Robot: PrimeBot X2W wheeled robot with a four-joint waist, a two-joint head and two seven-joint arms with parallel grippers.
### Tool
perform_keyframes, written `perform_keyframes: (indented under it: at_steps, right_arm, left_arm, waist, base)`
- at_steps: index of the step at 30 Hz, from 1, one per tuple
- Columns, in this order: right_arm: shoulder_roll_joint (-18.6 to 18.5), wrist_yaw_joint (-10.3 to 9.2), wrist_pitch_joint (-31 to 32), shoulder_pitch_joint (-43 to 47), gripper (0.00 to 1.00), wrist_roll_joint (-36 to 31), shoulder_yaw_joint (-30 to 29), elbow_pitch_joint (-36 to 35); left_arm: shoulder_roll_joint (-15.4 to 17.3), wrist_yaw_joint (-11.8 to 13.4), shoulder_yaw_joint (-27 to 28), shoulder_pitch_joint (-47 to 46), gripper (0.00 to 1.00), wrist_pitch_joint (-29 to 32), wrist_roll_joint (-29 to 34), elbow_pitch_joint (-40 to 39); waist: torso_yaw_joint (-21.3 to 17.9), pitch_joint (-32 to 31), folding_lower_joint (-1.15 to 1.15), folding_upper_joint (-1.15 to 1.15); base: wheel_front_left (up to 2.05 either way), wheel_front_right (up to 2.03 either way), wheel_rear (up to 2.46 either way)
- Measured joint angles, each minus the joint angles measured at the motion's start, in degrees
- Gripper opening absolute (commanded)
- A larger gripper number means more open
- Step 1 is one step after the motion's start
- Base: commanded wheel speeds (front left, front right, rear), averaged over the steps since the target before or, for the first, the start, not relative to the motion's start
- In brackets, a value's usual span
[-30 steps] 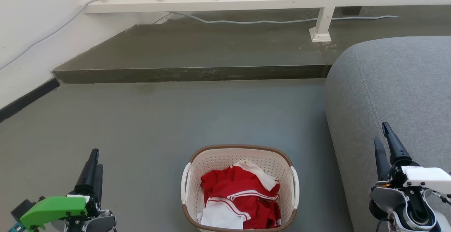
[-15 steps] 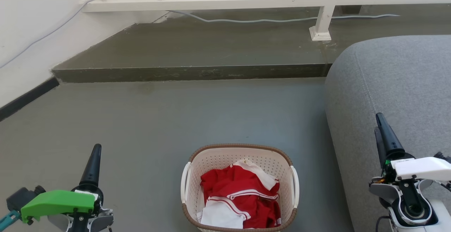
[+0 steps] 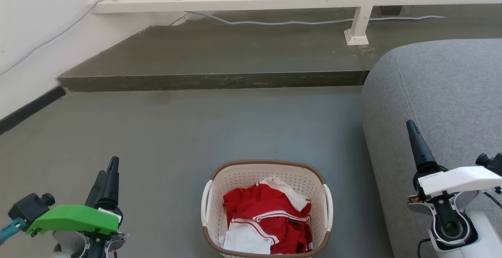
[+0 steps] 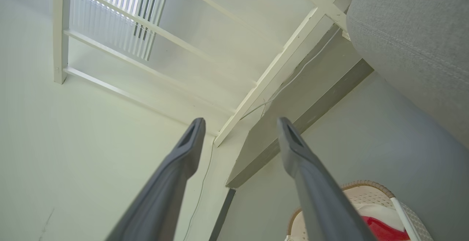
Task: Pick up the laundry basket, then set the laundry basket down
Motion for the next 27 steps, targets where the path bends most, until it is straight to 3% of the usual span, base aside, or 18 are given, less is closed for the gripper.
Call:
perform_keyframes:
  at_steps: [11, 27]
  right_arm:
    - [-0.2, -1.10, -2.3, -0.3, 1.00, -9.9, 1.9, -0.3]
    - [-0.2, -1.14, -5.2, -1.1, 1.00, -21.6, 4.5, -0.9]
  left_arm:
    - [0.0, 0.6, -1.2, -0.6, 1.00, -2.3, 9.0, -0.7]
    - [-0.2, 0.6, -2.5, -1.3, 1.00, -5.4, 20.9, -1.6]
  waist:
    - [-0.2, 0.1, 0.00, 0.00]
    - [-0.3, 0.4, 0.00, 0.00]
  base:
    - [0.00, 0.00, 0.00]
    - [0.00, 0.00, 0.00]
